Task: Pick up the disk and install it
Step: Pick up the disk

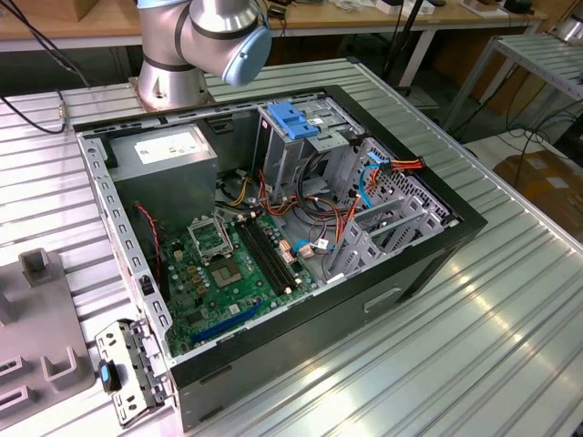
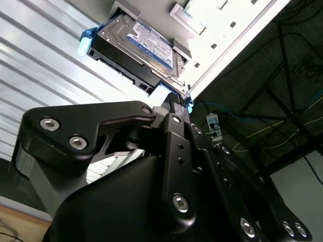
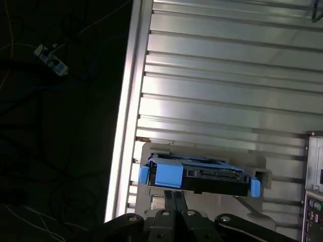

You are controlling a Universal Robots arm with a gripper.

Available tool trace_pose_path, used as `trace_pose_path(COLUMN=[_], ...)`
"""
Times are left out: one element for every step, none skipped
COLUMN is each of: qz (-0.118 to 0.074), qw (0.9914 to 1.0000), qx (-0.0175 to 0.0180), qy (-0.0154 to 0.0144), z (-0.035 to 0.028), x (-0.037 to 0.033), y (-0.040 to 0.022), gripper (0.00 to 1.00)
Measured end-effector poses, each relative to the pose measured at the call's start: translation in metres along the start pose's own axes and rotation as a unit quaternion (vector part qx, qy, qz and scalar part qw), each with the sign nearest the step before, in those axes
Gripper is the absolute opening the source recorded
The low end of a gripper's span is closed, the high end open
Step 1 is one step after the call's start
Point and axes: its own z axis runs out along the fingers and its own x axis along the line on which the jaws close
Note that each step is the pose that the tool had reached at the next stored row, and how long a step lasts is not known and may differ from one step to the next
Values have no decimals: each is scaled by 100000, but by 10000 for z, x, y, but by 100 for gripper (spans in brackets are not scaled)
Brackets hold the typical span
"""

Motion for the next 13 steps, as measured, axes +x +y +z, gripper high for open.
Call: trace_pose_path(qz=[-497, -1183, -2127, -3138, -4136, -5380, -6346, -7360, -8020, -8477, -8863, -9231, -9688], qw=[99999, 99993, 99977, 99951, 99914, 99855, 99798, 99728, 99677, 99639, 99605, 99572, 99528], qx=[6, 19, 35, 54, 70, 93, 110, 129, 142, 148, 154, 162, 167], qy=[20, 60, 110, 165, 220, 285, 337, 391, 431, 451, 476, 496, 514], z=[1, 0, 0, 0, 0, 0, 0, 0, 0, 0, 0, 0, 1], x=[0, 1, 1, 1, 1, 0, 0, 0, 0, 0, 1, 1, 1], y=[0, 0, 0, 0, 0, 0, 0, 0, 0, 0, 0, 0, 0], gripper=[11, 11, 11, 11, 11, 11, 11, 11, 11, 11, 11, 11, 11])
